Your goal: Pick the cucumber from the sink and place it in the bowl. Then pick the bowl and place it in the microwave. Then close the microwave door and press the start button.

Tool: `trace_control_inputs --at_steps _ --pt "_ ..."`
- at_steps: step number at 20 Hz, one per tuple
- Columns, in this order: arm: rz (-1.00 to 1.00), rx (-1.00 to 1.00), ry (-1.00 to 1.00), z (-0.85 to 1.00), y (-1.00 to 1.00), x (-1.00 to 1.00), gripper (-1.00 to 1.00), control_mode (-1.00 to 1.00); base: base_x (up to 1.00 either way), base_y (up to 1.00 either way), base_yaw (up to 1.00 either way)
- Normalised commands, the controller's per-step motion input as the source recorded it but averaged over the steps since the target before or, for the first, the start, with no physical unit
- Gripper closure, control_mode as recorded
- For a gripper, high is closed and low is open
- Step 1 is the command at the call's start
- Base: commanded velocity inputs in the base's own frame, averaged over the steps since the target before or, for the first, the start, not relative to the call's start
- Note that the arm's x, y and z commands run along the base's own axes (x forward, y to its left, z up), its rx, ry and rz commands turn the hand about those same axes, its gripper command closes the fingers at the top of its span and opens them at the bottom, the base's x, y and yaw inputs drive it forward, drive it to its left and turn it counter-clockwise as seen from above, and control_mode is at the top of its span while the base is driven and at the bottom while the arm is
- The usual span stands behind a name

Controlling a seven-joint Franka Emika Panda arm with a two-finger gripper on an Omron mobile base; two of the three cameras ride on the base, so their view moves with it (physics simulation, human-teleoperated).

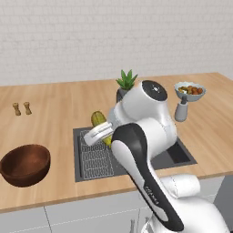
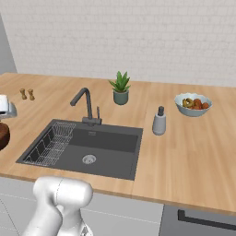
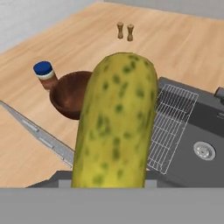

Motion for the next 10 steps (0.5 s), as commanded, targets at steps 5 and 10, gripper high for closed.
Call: trace_control_inputs --at_steps 5,10 --pt "0.04 -0.07 0.05 -0.27 0.98 0.37 1.0 -1.0 0.0 0.0 0.0" --pt "0.04 -0.01 0.1 -0.16 0.88 0.55 1.0 -1.0 0.0 0.0 0.0"
